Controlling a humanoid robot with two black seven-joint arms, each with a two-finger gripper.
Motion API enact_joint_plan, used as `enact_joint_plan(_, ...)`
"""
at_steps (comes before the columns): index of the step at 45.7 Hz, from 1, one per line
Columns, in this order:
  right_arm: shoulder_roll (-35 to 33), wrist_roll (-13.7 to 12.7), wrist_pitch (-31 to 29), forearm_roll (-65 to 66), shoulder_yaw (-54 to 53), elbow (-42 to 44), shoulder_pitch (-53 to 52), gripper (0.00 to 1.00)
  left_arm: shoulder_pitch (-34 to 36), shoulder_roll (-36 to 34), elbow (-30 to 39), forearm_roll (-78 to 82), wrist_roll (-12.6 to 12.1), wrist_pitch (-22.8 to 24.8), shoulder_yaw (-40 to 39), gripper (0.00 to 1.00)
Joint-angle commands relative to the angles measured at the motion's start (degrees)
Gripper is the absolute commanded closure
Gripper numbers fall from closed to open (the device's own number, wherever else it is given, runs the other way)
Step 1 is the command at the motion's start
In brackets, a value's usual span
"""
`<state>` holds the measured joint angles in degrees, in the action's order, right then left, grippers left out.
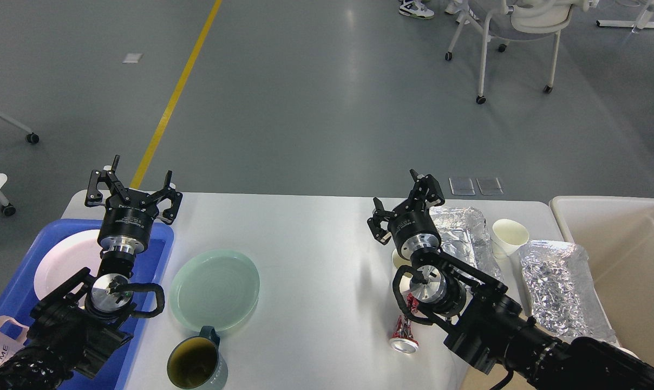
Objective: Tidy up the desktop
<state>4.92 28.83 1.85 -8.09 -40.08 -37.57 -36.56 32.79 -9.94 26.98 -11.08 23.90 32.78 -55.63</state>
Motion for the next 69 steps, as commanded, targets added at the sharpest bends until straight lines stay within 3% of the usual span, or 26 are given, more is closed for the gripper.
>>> enact_joint_plan(1, 0.0, 0.0, 0.0, 0.0, 0.0, 0.0, 0.0, 0.0, 0.0, 0.0, 0.0, 0.0, 0.0, 0.0, 0.0, 0.03)
enact_joint_plan(59, 0.0, 0.0, 0.0, 0.0, 0.0, -0.1, 0.0, 0.0, 0.1, 0.0, 0.0, -0.3, 0.1, -0.1, -0.4, 0.03)
enact_joint_plan(69, -0.1, 0.0, 0.0, 0.0, 0.0, -0.1, 0.0, 0.0, 0.2, 0.0, 0.6, 0.1, -0.6, -1.8, 0.6, 0.03)
